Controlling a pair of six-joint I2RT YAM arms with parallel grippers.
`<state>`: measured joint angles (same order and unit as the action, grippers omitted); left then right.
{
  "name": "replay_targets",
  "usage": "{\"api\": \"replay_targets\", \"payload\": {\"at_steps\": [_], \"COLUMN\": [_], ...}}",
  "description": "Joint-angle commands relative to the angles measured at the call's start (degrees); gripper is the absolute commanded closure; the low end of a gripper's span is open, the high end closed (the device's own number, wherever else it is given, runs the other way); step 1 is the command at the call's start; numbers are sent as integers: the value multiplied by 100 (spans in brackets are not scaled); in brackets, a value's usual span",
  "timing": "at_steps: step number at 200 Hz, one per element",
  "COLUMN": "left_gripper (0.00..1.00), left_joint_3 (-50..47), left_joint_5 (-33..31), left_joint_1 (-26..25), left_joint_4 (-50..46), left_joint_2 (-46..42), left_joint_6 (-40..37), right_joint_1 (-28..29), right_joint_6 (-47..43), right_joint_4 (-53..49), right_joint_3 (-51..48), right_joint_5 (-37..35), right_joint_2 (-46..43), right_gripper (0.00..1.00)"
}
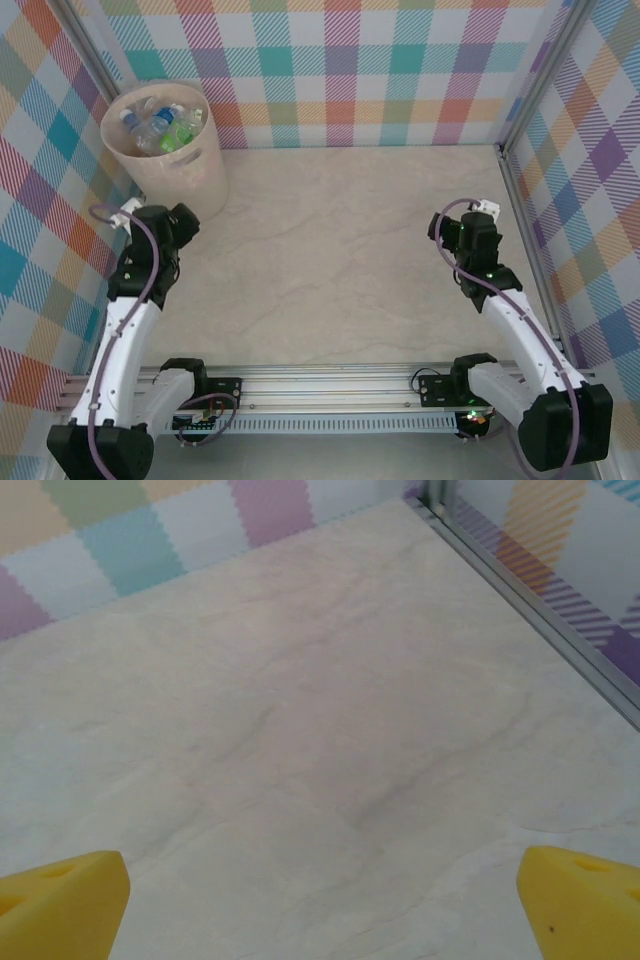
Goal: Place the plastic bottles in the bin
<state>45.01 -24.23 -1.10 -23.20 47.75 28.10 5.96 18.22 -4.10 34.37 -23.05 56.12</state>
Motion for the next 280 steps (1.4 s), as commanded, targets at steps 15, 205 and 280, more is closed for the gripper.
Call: {"api": "replay_targets", "payload": {"at_steps": [15,205,280], "left_gripper": [0,0,0], "left_joint_3": [-381,-1909,-2212], "left_joint_5": [-382,1693,1188], "left_joint_1": [-4,-12,-311], "left_joint_4": [1086,5995,7131], "left_joint_2": [585,3435,4174], "left_joint_6": [-551,-2541,-2713], "right_joint_1": [-579,-692,-692], "right_joint_6": [-516,-1743,-1743], "right_joint_4": [1668,5154,5171], "right_joint_3": [-611,-1082,-1082], "right_joint_5": [733,2783,2779], "right_joint_2": [612,3178,3186], "right_gripper": [0,0,0]}}
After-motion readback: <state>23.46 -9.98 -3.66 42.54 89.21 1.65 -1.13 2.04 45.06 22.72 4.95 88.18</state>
